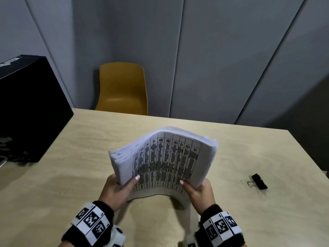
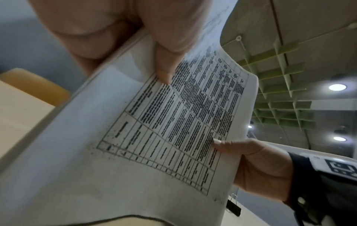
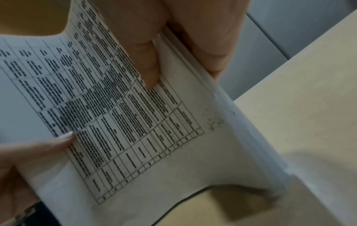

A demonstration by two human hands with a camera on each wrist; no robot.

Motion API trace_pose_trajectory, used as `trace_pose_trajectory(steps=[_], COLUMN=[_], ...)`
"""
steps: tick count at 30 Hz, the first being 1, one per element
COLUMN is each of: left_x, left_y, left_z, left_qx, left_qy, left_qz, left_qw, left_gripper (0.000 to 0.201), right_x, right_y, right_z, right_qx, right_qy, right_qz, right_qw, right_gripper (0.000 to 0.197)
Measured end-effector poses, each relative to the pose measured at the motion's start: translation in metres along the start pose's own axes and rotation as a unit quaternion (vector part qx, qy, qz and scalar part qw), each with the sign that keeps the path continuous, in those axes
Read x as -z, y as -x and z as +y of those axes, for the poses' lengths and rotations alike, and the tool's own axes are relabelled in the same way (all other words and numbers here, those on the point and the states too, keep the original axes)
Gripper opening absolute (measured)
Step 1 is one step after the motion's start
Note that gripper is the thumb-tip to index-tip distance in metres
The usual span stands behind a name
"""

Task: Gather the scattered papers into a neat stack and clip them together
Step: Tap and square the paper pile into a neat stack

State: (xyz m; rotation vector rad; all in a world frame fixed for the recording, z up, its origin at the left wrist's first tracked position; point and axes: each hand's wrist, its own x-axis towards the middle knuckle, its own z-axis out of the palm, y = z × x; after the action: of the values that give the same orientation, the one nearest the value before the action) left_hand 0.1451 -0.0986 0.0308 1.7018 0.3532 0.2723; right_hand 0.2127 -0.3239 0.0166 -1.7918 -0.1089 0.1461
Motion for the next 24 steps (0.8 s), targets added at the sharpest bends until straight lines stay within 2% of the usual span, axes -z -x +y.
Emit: trace_pose_trajectory(steps=[3,7,8,11,13,14,15,17,18,20,22,23,24], left_x=[-0.003,0.004,0.004,0.003,0.001,-0.002,-0.005,-0.010,-0.014,-0.017,-0.018,-0.015,-0.010], left_y=[0.003,0.002,0.001,0.001,0.004,0.005,0.007,0.010,0.013,0.018,0.022,0.022,0.020], left_z=[0.003,-0.001,0.000,0.015,0.021,0.025,0.029,0.028,0.027,0.021,0.013,0.011,0.009], left_qx=[0.014,-0.001,-0.008,0.010,0.026,0.041,0.053,0.090,0.104,0.107,0.122,0.132,0.133], left_qy=[-0.015,-0.051,-0.032,0.027,0.086,0.129,0.179,0.270,0.298,0.292,0.268,0.284,0.312], left_qz=[-0.014,-0.019,-0.015,0.048,0.069,0.058,0.047,0.012,0.004,-0.024,-0.045,-0.037,-0.029], left_qw=[1.000,0.999,0.999,0.998,0.994,0.989,0.981,0.958,0.949,0.950,0.955,0.949,0.940], left_gripper=[0.013,0.045,0.046,0.014,0.012,0.014,0.016,0.021,0.020,0.014,0.038,0.044,0.050], right_x=[0.000,-0.002,-0.001,0.001,0.001,0.000,-0.002,-0.005,-0.006,-0.008,-0.004,0.001,0.008], right_y=[0.001,0.002,0.002,0.001,0.003,0.005,0.006,0.007,0.007,0.005,0.003,0.001,-0.001], right_z=[0.004,-0.006,-0.009,-0.007,-0.005,-0.006,-0.006,-0.009,-0.011,-0.013,-0.013,-0.013,-0.011], right_qx=[-0.033,-0.009,-0.001,-0.037,-0.116,-0.152,-0.184,-0.225,-0.224,-0.191,-0.148,-0.135,-0.123], right_qy=[0.006,0.031,0.043,0.055,-0.037,-0.104,-0.177,-0.299,-0.342,-0.404,-0.422,-0.406,-0.379], right_qz=[-0.024,0.021,0.042,0.093,0.092,0.074,0.040,-0.052,-0.091,-0.122,-0.110,-0.095,-0.079], right_qw=[0.999,0.999,0.998,0.993,0.988,0.980,0.966,0.926,0.908,0.887,0.887,0.899,0.914], right_gripper=[0.032,0.020,0.027,0.075,0.098,0.103,0.101,0.084,0.074,0.061,0.043,0.036,0.037])
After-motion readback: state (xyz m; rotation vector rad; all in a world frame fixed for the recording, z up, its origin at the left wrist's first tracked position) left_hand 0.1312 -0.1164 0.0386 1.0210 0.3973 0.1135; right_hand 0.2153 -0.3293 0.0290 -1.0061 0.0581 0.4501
